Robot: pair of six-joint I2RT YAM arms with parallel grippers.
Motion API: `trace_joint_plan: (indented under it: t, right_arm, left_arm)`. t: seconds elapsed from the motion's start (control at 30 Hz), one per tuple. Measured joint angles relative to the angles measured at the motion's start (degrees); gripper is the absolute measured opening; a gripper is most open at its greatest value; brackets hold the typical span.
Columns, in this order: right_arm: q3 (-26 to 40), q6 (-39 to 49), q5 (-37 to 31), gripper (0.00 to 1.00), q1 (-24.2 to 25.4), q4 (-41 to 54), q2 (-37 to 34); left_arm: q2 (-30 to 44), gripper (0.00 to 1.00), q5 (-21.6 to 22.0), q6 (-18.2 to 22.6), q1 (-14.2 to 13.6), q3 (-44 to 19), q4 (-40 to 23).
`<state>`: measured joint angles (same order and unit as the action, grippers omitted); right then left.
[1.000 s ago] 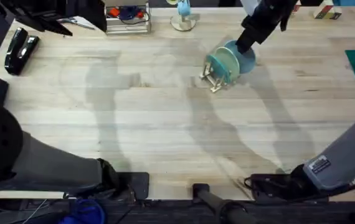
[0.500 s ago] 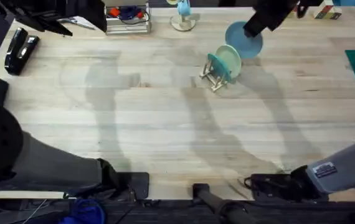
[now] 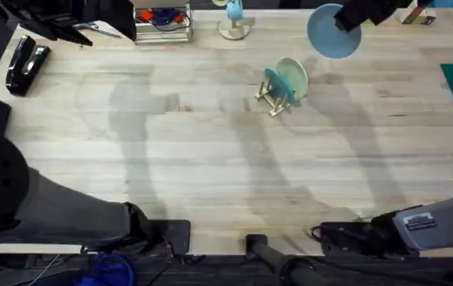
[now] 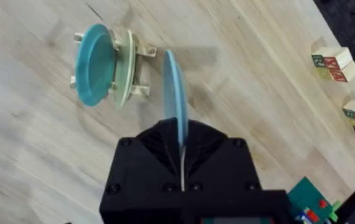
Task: Pick up the plates from the table one by one and place each into a slot on the dish rack.
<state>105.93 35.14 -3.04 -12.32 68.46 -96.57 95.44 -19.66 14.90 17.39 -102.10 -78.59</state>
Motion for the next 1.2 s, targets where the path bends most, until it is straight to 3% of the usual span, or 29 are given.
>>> trace_joint_plan:
  t: [0.4, 0.7, 0.87, 0.97, 1.2]
  right_arm:
    - [0.0, -1.0, -0.8, 0.032, 0.0, 0.8, 0.0]
    - [0.0, -9.6, -0.8, 0.032, 0.0, 0.0, 0.0]
    - [0.0, -20.2, -0.8, 0.033, -0.6, -1.2, 0.0]
    - [0.0, -20.6, -0.8, 0.033, -2.8, -1.1, 0.0]
    - [0.0, -20.6, -0.9, 0.032, -3.0, -0.7, -0.3]
  left_arm:
    - [0.0, 0.994, 0.0, 0.0, 0.0, 0.0, 0.0]
    - [0.0, 0.993, 0.0, 0.0, 0.0, 0.0, 0.0]
    - [0.0, 0.994, 0.0, 0.0, 0.0, 0.0, 0.0]
    - [0.0, 0.994, 0.0, 0.0, 0.0, 0.0, 0.0]
    - [0.0, 0.995, 0.0, 0.0, 0.0, 0.0, 0.0]
